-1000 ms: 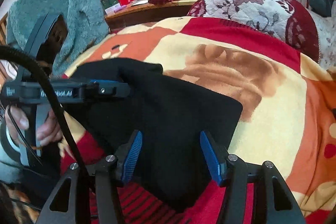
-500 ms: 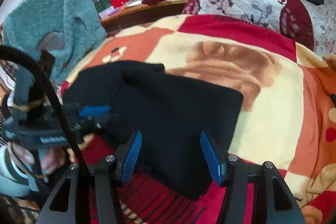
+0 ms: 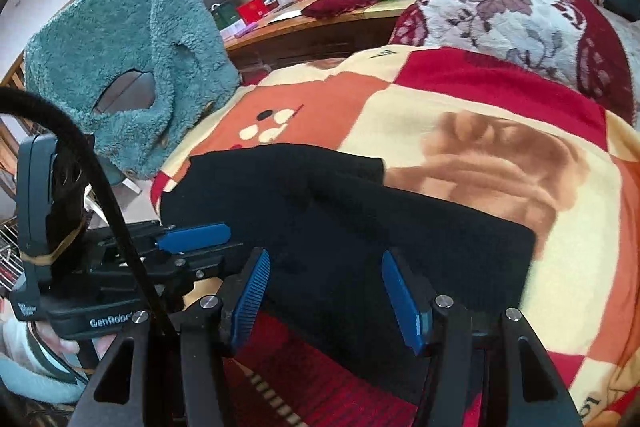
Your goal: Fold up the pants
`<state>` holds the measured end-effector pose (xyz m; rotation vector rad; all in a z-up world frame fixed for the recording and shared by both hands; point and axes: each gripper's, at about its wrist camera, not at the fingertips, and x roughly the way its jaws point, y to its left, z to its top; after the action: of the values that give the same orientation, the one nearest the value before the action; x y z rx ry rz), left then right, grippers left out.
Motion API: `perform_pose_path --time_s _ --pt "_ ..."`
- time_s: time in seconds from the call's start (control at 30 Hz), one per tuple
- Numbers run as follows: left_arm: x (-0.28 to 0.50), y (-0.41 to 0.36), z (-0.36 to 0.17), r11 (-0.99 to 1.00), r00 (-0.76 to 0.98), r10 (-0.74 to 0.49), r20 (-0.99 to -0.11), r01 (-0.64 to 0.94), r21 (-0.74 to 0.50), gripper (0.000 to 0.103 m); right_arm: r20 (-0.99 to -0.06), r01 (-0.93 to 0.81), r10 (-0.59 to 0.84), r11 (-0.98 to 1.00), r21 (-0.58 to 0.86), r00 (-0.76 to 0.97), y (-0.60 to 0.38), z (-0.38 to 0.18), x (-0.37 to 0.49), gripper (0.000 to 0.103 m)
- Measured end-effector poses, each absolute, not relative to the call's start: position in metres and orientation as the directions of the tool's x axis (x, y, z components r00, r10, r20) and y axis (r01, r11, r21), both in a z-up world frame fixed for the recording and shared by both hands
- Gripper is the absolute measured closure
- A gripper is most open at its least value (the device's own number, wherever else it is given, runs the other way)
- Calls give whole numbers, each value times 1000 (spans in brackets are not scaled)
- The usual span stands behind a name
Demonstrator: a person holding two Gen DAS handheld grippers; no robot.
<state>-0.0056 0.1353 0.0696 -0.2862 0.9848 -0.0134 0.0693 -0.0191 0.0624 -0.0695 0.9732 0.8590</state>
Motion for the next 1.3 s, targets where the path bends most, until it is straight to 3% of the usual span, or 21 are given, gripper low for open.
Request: perform_pose_path --time_s 0.97,1.3 --pt "-58 226 62 870 559 -71 -826 -371 -326 66 -779 -695 581 661 284 234 37 52 99 45" --pt "-48 208 66 893 563 -126 -817 -295 -341 64 -780 -690 567 677 257 266 24 61 98 44"
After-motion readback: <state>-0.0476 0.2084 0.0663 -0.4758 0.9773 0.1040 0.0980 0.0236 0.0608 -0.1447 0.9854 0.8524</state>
